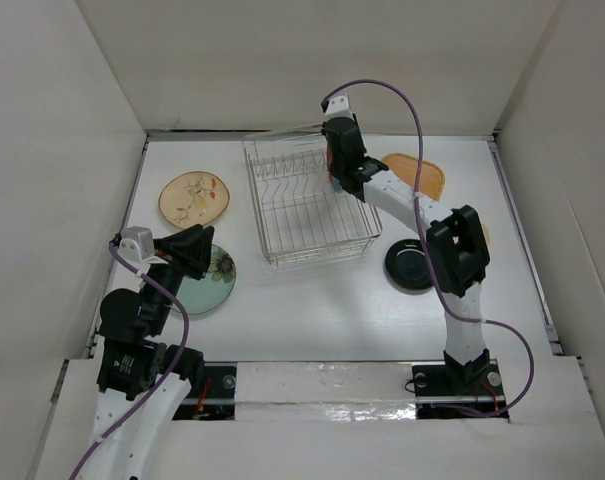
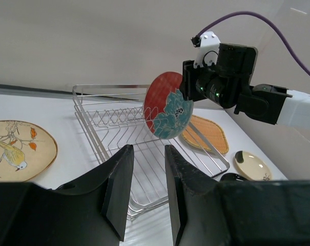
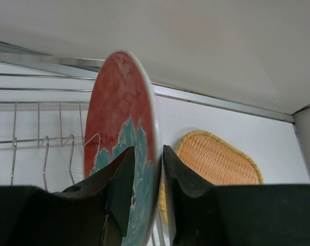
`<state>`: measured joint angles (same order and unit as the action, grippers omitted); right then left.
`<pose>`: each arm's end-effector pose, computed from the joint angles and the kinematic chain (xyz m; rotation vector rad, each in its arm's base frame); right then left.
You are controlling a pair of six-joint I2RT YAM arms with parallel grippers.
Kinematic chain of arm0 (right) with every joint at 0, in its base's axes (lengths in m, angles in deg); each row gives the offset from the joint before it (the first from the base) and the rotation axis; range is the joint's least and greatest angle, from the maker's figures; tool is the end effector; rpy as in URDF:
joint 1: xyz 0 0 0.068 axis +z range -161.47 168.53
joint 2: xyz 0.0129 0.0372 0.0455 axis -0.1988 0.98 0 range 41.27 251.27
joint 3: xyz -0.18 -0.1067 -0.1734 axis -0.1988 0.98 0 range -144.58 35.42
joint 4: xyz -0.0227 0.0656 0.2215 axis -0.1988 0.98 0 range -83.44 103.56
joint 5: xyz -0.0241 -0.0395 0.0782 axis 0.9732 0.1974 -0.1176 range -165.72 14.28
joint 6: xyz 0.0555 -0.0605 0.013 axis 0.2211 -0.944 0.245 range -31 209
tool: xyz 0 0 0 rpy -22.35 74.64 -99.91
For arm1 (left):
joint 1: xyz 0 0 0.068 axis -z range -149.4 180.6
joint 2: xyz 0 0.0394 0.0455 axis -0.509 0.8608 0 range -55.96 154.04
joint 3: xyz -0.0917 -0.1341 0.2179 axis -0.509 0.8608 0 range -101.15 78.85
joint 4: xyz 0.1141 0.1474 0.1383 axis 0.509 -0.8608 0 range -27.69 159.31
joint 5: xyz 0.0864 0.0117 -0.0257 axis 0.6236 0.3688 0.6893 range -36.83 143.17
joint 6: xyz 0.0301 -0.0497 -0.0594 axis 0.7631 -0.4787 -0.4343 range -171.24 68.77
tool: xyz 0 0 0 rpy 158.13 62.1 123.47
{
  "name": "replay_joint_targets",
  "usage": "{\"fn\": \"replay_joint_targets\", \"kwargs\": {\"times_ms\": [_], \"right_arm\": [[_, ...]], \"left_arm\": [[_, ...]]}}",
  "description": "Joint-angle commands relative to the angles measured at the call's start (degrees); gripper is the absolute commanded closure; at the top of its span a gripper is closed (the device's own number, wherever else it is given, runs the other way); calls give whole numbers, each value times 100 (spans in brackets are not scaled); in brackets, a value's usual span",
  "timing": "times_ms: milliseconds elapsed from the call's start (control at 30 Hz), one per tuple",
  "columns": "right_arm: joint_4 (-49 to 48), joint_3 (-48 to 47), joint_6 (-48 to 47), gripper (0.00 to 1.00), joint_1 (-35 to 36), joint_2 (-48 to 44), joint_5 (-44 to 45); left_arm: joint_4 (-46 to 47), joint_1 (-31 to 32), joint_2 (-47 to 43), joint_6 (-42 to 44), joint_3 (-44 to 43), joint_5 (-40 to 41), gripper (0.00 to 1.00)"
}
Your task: Load the plates into the dish rack
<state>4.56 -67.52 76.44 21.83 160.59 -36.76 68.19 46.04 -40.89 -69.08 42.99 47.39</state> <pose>0.4403 0.2346 0.3076 -0.2347 1.7634 -0.3573 0.0771 -0.0289 0.3629 0.0631 1.2475 -0.5668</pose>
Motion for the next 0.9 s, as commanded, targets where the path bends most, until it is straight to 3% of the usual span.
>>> {"fn": "replay_joint_targets", "kwargs": {"times_ms": [0, 67, 167, 300, 367, 400, 433, 533, 633, 667, 733, 767, 867], "right_arm": [[-82, -323, 367, 60, -60, -401, 59], [111, -341, 578, 48, -113, -603, -28], [374, -140, 1042, 38, -350, -1111, -502], [271, 860, 2053, 35, -1034, -2034, -1538], [-271, 1861, 2640, 47, -1603, -2412, -1996], [-422, 2187, 2836, 79, -1816, -2684, -2093], [-485, 2451, 3064, 97, -2044, -2748, -2277], [-766, 3339, 3820, 100, -2897, -2722, -2865], [-846, 3473, 4094, 100, -3601, -2320, -3463], [-863, 3482, 4269, 99, -3742, -2213, -3613], [-1100, 3666, 4393, 77, -4049, -2002, -3851], [-1188, 3693, 4489, 57, -4138, -1914, -3887], [-1128, 3562, 4577, 42, -4410, -1459, -4528]], "left_arm": [[218, 38, -83, 62, -9, 7, 72], [227, 38, -83, 53, -9, 7, 72], [227, 38, -83, 62, -9, -2, 72], [218, 38, -110, 62, -9, 7, 72], [218, 38, -127, 44, -9, 7, 72], [218, 38, -118, 53, -9, 16, 72], [227, 38, -127, 44, -9, -2, 72], [218, 38, -153, 44, 0, -2, 72], [227, 38, -171, 44, -9, 7, 72], [227, 38, -180, 44, -9, 7, 72], [218, 38, -189, 44, -9, 16, 72], [218, 38, -189, 44, -9, 24, 72], [236, 38, -171, 44, -9, -2, 72]]}}
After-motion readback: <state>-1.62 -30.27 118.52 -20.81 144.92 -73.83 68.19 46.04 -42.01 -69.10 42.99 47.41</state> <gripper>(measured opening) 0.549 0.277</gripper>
